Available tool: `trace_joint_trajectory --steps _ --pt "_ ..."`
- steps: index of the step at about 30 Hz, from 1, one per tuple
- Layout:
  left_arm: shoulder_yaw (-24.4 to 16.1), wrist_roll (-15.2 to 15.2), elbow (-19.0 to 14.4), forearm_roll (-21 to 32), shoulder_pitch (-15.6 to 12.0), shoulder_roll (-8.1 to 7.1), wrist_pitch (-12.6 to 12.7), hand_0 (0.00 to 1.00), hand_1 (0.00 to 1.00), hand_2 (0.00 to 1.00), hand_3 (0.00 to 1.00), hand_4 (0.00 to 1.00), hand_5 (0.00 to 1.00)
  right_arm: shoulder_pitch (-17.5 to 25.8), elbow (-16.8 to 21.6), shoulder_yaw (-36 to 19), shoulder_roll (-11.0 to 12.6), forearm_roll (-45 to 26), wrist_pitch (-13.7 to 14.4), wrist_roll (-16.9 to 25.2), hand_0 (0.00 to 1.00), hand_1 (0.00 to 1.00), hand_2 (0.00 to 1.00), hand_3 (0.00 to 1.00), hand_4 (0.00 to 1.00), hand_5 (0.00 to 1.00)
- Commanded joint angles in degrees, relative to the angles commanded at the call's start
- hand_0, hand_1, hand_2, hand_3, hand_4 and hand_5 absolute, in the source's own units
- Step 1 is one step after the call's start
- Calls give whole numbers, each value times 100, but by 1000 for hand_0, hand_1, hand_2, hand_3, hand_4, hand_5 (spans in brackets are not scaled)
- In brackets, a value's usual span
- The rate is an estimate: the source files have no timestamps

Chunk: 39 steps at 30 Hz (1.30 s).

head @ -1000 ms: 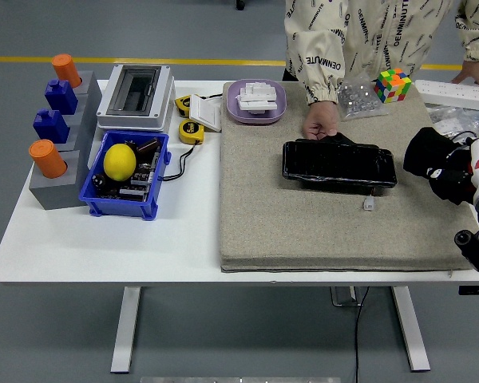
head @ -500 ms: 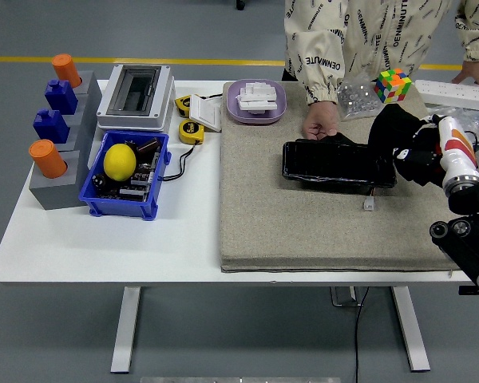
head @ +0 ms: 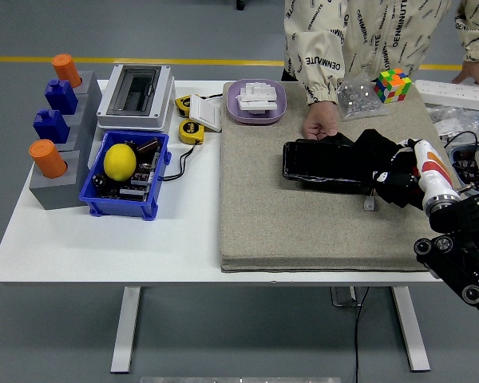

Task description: Pick the rag up,wipe the panel,place it on the desk

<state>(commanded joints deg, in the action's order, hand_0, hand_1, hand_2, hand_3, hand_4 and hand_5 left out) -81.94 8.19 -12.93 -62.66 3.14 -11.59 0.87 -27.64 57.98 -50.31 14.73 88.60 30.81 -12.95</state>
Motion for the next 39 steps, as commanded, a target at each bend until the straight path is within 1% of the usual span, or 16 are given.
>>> trace_joint_trajectory --steps 10,16,31,39 --pt "12 -1 -2 12 12 3 -3 605 641 656 561 628 443 -35 -230 -102 196 -24 -49 0 288 406 439 476 963 123" --pt "-3 -1 2 1 5 -1 0 605 642 656 560 627 444 -31 -220 -149 233 -12 -49 -2 286 405 439 477 961 125" --pt "46 1 2 29 11 -16 -1 605 641 656 561 628 444 -103 -192 -6 -31 -31 -42 24 285 403 438 476 963 133" --pt "105 -1 -10 40 68 -43 0 605 641 656 560 627 444 -238 -250 165 -241 -57 -44 24 285 403 438 476 964 135"
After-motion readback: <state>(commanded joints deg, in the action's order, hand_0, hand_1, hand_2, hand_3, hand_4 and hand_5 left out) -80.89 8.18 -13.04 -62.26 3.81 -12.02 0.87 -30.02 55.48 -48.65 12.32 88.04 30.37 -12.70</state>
